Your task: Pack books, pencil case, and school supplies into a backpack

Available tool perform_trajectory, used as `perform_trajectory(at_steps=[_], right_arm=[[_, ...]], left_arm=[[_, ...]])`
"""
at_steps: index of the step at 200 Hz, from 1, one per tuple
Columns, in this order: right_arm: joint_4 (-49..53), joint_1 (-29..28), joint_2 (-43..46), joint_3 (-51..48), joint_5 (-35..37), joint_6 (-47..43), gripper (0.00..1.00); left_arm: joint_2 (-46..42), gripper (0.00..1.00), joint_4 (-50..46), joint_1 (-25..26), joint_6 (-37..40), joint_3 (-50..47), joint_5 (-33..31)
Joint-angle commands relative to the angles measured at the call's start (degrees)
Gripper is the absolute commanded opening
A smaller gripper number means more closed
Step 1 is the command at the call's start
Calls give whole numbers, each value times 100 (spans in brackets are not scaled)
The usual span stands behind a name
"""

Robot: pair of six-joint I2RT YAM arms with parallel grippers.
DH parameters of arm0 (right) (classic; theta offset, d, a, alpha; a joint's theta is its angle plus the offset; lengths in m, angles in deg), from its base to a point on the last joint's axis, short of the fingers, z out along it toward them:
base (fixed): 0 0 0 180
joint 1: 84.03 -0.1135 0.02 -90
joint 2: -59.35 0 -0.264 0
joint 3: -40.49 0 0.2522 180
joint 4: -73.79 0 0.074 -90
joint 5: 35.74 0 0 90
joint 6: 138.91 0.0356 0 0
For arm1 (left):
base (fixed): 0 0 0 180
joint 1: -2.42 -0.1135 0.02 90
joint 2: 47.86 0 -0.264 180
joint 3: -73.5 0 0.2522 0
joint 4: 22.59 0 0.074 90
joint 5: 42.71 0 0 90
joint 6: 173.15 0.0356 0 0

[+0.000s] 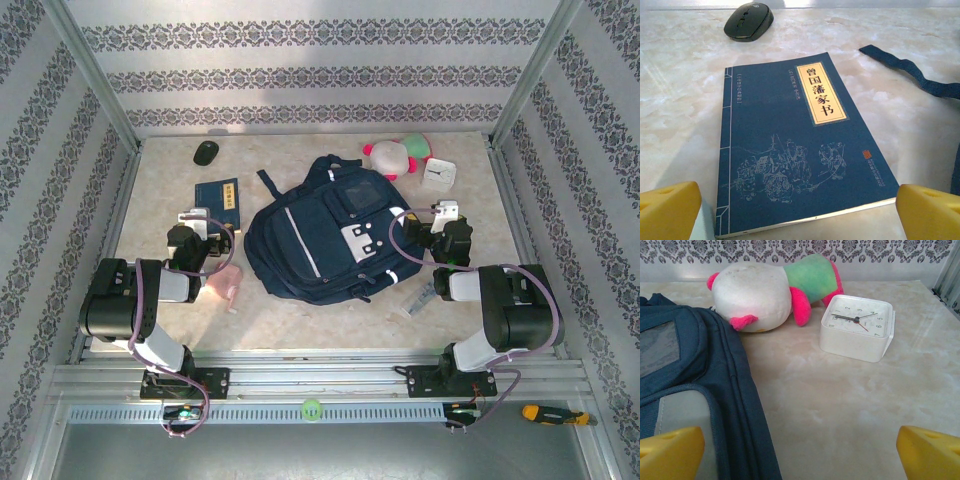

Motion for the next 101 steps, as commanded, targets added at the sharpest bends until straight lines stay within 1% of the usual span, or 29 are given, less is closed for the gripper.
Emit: perform_trajectory(at_steps=[1,8,21,33,47,60,74,85,92,101], right_arm=[[267,87,251,136,-90,148,98],[917,113,607,290,-172,143,98],[2598,120,1377,846,-172,374,98],[3948,154,2006,1391,-276,674,98],[5754,289,2465,2225,-729,995,98],[7171,458,2544,3116,-1252,1121,98],[8443,496,2483,3922,-1402,1107,98],[9128,502,2449,4347,-1538,1241,98],[9391,502,2464,4482,-1695,1402,98],[9518,530,2553,4513,-2200,1746,98]], left_arm=[[-206,99,7,18,72,96,171],[-486,99,-403,18,82,180,182],[-1162,100,-1578,18,106,545,291],[-1675,100,-2427,18,-144,927,401],[-2013,100,-3304,49,-435,1568,707],[-2054,96,-4363,182,-706,2376,641],[-1893,94,-5426,363,-800,3319,584],[-1702,93,-6069,520,-814,3918,563],[-1534,94,-6450,633,-807,4241,494],[-1307,94,-6862,754,-814,4662,483]])
